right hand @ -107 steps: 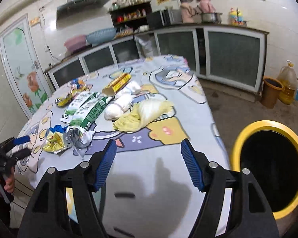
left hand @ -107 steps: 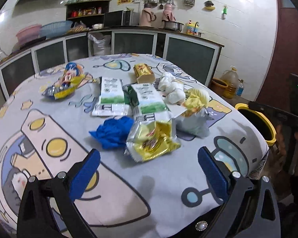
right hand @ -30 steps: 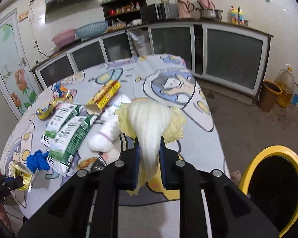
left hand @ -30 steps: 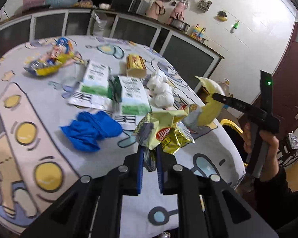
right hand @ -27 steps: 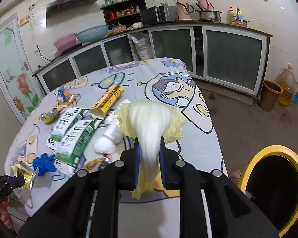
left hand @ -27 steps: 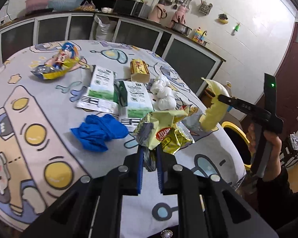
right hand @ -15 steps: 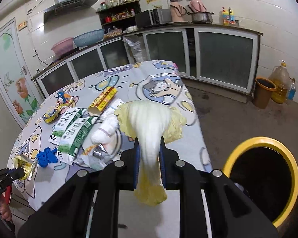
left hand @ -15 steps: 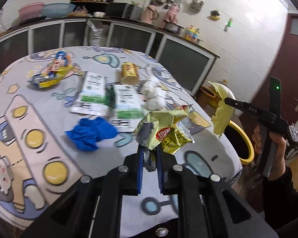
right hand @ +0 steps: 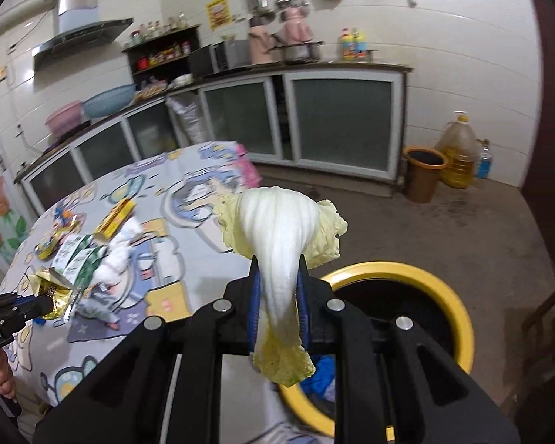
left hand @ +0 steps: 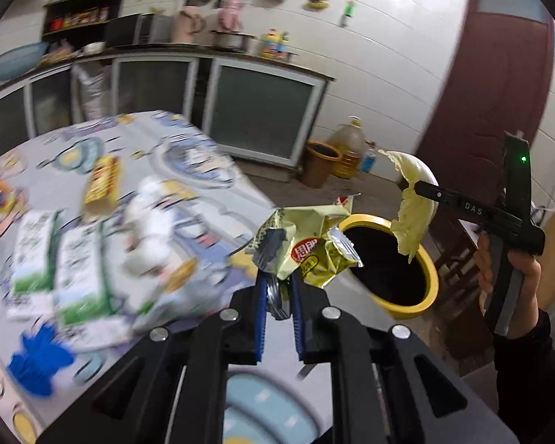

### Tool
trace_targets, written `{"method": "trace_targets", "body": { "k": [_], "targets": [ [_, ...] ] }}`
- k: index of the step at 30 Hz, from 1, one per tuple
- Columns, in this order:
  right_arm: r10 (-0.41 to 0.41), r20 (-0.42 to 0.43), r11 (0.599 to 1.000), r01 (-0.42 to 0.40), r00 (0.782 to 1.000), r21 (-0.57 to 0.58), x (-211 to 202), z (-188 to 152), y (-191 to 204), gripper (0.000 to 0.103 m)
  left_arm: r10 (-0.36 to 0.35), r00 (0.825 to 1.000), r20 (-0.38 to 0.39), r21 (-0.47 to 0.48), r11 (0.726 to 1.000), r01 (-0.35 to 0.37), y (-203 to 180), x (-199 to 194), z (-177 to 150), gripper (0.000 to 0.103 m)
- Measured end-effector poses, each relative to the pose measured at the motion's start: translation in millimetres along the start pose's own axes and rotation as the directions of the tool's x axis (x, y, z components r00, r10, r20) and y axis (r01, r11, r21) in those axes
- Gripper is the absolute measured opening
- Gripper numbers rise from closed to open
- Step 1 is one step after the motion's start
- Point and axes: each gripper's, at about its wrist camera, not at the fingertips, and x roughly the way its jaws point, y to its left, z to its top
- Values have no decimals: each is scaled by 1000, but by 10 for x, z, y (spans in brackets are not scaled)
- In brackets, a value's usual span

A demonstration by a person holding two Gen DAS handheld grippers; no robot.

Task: Collect trash
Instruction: 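Carry the bag and wrapper over the bin and release both inside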

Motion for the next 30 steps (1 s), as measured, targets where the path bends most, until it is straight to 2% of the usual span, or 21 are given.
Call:
{"method": "trace_targets", "body": {
  "k": [7, 14, 19, 30],
  "targets": [
    [-66, 6, 996, 65, 998, 57, -35, -55, -406, 17, -65, 998, -25, 73, 995, 66, -476, 531, 301, 11],
    [-97, -44, 987, 102, 994, 126, 79, -261, -733, 17, -121, 989, -82, 127, 983, 130, -908, 1039, 429, 11],
    [-109, -82, 978, 121, 991, 168, 170, -435, -914, 18, -131, 984, -123, 150, 977, 149, -1167, 1370, 455, 11],
    [-121, -165, 957, 159, 979, 241, 343, -776, -1222, 18, -124, 967, -221, 156, 975, 161, -1462, 2071, 339, 11]
  ]
}}
